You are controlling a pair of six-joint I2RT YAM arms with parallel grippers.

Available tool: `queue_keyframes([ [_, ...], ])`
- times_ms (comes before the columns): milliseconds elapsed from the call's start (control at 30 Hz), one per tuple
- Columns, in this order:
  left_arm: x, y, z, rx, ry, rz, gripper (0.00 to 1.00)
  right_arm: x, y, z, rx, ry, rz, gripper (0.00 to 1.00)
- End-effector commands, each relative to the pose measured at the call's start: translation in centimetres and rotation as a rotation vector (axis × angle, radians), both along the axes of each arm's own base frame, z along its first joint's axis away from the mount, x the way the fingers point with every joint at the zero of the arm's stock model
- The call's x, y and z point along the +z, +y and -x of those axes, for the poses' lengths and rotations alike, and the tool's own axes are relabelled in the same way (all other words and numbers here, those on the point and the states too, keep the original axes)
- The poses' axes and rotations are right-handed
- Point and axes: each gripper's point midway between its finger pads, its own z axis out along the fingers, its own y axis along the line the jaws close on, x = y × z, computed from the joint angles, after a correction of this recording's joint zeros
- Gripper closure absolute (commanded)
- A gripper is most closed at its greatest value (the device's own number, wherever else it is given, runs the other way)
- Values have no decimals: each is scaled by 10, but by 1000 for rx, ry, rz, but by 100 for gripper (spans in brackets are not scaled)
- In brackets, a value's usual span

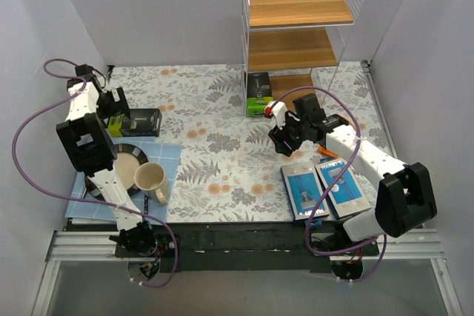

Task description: Place and organize the shaving razors onto the shelf

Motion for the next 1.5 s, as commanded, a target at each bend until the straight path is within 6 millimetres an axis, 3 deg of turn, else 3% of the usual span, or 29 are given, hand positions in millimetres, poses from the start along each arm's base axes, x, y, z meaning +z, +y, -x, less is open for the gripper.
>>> queue_keyframes([
  [0, -2, -25, 3, -21, -7, 119, 2, 11, 0, -4, -20, -19, -2, 38],
  [267, -17, -72, 15, -74, 18, 226, 2, 2, -8, 5, -17, -7, 25, 37],
  [467, -28, -146, 27, -241, 88, 239, 2, 0, -9, 4, -22, -16, 25, 38],
  [600, -27, -208, 42, -384, 120, 255, 2, 0, -12, 6, -28, -30, 26, 38],
  [700, -23, -259, 64, -510, 144, 275, 2, -3, -15, 10, -27, -32, 35, 38],
  [833, -19, -301, 97, -615, 176, 308, 2, -8, -18, 14, -23, -27, 45, 38],
  [867, -22, -306, 109, -631, 200, 321, 2, -9, -19, 14, -23, -28, 45, 38],
  [1000, -4, -330, 142, -698, 203, 410, 2, -10, -17, 13, -22, -32, 40, 38],
  [1100, 14, -335, 147, -705, 162, 447, 2, 3, -6, 15, 11, -25, -15, 40],
  [1200, 44, -326, 129, -711, 17, 355, 2, 18, 18, 26, 108, -44, -88, 49],
  [1300, 75, -322, 103, -712, -162, 289, 2, 14, 37, 41, 194, -27, -101, 59],
  [1367, 83, -321, 89, -701, -233, 260, 3, 6, 47, 49, 232, -1, -123, 63],
  [1433, 84, -318, 67, -643, -282, 230, 16, -1, 57, 55, 250, 15, -116, 68],
  [1467, 74, -320, 58, -627, -262, 237, 36, -8, 60, 53, 243, 24, -105, 73],
])
